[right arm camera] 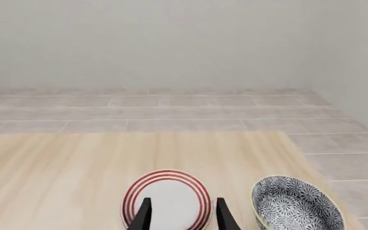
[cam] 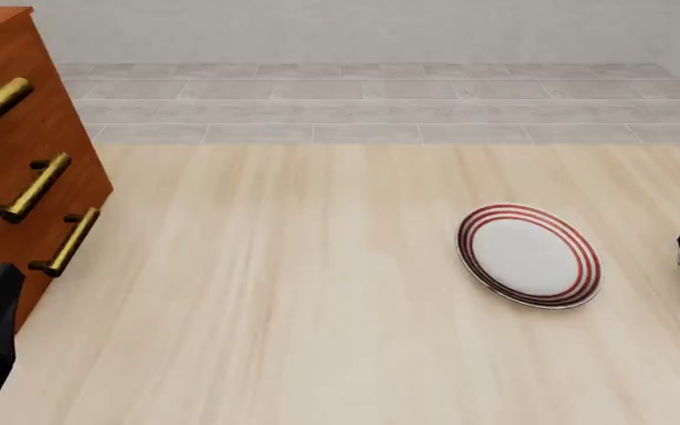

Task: Put the bowl on top of the cabinet.

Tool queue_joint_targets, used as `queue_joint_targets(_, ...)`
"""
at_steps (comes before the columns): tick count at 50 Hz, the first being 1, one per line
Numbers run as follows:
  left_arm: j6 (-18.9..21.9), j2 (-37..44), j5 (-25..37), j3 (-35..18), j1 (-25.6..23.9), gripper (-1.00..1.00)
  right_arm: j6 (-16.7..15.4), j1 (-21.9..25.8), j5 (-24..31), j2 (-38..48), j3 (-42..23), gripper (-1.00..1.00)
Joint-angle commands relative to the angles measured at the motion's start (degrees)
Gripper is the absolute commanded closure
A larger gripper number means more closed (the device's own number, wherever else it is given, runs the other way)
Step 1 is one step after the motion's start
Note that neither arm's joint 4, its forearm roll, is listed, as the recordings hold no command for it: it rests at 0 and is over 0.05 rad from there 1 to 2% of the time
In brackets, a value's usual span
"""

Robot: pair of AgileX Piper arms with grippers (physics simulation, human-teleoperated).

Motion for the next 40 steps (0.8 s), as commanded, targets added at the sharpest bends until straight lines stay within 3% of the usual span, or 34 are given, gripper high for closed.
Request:
queue_joint_targets(1,-0.7,0.0,0.3,-0.4,-0.3,-1.00,0.0,-0.8,4.8,9.3,-11.3,-1.00)
queue_joint_targets(9,-1.1,0.0,0.6,-0.9,-0.3,-1.00,-2.6,-2.7,8.4,14.7,-18.9,-1.00)
queue_joint_targets(12,-1.9,0.1,0.6,-0.4,-0.8,-1.00,-2.5,-7.2,11.6,21.5,-25.8,-1.00)
queue_joint_targets(20,-1.9,0.3,0.4,-0.5,-1.2,-1.00,-8.1,-11.9,17.6,25.9,-33.0,-1.00)
queue_joint_targets(23,-1.8,0.4,0.3,-0.5,-1.2,-1.00,-9.0,-12.5,18.8,26.8,-34.2,-1.00)
queue_joint_targets(24,-1.8,0.4,0.4,-0.5,-1.4,-1.00,-6.0,-14.3,20.3,29.3,-35.9,-1.00)
queue_joint_targets(25,-1.8,0.4,0.4,-0.5,-1.4,-1.00,-6.0,-14.3,20.3,29.4,-35.9,-1.00)
queue_joint_targets(26,-1.8,0.4,0.4,-0.6,-1.4,-1.00,-6.4,-12.2,21.5,27.9,-36.4,-1.00)
queue_joint_targets(29,-1.8,0.4,0.6,-0.8,-1.4,-1.00,-8.9,-15.8,23.0,29.9,-38.4,-1.00)
queue_joint_targets(40,-1.9,1.1,-0.3,-0.6,-2.1,-1.00,-12.2,-20.8,28.4,33.6,-42.1,-1.00)
